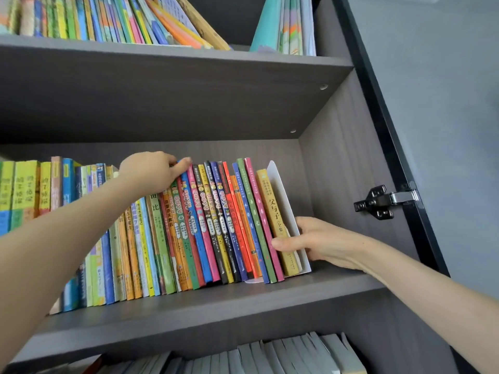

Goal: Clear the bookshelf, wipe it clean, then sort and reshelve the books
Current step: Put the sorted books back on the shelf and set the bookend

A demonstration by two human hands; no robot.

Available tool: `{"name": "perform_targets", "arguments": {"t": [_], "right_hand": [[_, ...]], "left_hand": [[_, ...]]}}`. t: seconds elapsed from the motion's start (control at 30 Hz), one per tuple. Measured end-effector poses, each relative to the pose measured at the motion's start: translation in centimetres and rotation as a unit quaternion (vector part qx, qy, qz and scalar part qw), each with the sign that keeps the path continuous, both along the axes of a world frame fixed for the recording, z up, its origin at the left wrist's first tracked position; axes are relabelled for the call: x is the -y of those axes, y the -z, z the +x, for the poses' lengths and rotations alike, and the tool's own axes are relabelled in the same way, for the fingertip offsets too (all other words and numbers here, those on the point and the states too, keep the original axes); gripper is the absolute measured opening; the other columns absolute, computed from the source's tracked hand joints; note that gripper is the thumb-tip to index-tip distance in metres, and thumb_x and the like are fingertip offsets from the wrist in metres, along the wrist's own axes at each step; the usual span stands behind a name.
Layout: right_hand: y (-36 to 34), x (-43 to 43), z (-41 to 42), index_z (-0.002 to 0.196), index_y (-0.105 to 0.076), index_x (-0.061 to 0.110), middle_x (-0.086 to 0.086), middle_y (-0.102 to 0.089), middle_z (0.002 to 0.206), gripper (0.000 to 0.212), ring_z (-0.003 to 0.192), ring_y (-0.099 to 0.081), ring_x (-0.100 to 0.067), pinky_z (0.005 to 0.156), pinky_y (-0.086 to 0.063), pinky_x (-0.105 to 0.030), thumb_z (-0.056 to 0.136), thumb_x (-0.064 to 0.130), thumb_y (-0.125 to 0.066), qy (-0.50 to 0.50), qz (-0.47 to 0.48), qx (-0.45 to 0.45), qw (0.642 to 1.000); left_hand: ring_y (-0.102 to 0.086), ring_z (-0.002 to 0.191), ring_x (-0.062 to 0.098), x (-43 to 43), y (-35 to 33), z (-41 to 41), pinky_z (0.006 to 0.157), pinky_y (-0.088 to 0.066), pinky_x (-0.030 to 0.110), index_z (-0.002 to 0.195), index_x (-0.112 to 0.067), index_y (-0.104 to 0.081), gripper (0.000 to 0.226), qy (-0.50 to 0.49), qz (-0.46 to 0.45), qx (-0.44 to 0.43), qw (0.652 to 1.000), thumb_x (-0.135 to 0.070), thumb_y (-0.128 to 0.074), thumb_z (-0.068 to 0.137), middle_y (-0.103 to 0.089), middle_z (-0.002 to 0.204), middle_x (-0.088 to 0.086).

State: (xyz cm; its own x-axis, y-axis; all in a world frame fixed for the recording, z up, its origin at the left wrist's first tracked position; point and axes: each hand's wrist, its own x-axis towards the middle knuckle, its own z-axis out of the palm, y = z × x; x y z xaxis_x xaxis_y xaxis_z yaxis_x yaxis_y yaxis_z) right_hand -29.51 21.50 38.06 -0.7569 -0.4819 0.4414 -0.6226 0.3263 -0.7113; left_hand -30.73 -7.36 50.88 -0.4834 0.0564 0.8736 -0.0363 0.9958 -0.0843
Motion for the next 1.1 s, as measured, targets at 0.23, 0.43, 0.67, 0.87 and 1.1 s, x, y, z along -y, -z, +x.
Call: {"name": "perform_targets", "arguments": {"t": [0.23, 0.43, 0.67, 0.87, 1.1], "right_hand": [[-0.5, 1.5, 0.3, 0.143, -0.028, 0.039, 0.014, -0.055, 0.133, 0.087, 0.120, -0.055, -0.005, 0.108, -0.042, -0.041, 0.070, 0.037, -0.076, -0.018, 0.007, -0.059, 0.998], [-0.9, 1.7, -0.4, 0.133, -0.034, 0.043, 0.018, -0.062, 0.122, 0.069, 0.113, -0.059, 0.000, 0.093, -0.053, -0.027, 0.077, 0.026, -0.070, -0.028, 0.045, -0.078, 0.996], [-1.1, 1.4, -0.3, 0.132, -0.033, 0.045, 0.013, -0.063, 0.125, 0.074, 0.117, -0.060, -0.009, 0.091, -0.054, -0.031, 0.075, 0.027, -0.076, -0.050, 0.031, -0.006, 0.998], [0.0, 1.3, -1.1, 0.134, -0.037, 0.041, 0.010, -0.066, 0.119, 0.109, 0.112, -0.063, -0.014, 0.100, -0.045, -0.051, 0.038, 0.047, -0.090, 0.019, -0.042, 0.002, 0.999], [0.0, 1.9, -0.6, 0.122, -0.048, 0.043, 0.008, -0.071, 0.109, 0.105, 0.099, -0.069, -0.015, 0.087, -0.052, -0.045, 0.027, 0.049, -0.094, 0.005, -0.067, 0.024, 0.997]], "left_hand": [[-0.059, 0.111, 0.026, -0.9, 2.4, 0.2, 0.096, -0.042, 0.041, 0.136, -0.023, -0.044, 0.069, 0.091, -0.106, -0.124, 0.982, -0.068, -0.025, 0.088, -0.063, 0.122, 0.004], [-0.046, 0.125, 0.024, -0.4, 3.0, -0.5, 0.105, -0.026, 0.044, 0.141, -0.030, -0.035, 0.069, 0.063, -0.106, -0.097, 0.988, -0.071, -0.035, 0.085, -0.052, 0.135, -0.001], [-0.011, 0.147, 0.027, -0.8, 5.3, -0.1, 0.118, -0.001, 0.048, 0.152, -0.029, -0.015, 0.069, 0.040, -0.136, -0.126, 0.982, -0.064, -0.020, 0.093, -0.020, 0.158, 0.005], [0.012, 0.147, 0.027, 4.5, 9.0, 2.6, 0.118, 0.008, 0.050, 0.152, -0.032, 0.006, 0.071, -0.044, -0.161, -0.058, 0.984, -0.065, -0.003, 0.090, 0.005, 0.161, 0.003], [0.013, 0.147, 0.019, 12.7, 11.2, 5.2, 0.119, 0.008, 0.043, 0.148, -0.029, 0.012, 0.065, -0.090, -0.164, -0.027, 0.982, -0.062, -0.003, 0.094, 0.006, 0.161, 0.000]]}}
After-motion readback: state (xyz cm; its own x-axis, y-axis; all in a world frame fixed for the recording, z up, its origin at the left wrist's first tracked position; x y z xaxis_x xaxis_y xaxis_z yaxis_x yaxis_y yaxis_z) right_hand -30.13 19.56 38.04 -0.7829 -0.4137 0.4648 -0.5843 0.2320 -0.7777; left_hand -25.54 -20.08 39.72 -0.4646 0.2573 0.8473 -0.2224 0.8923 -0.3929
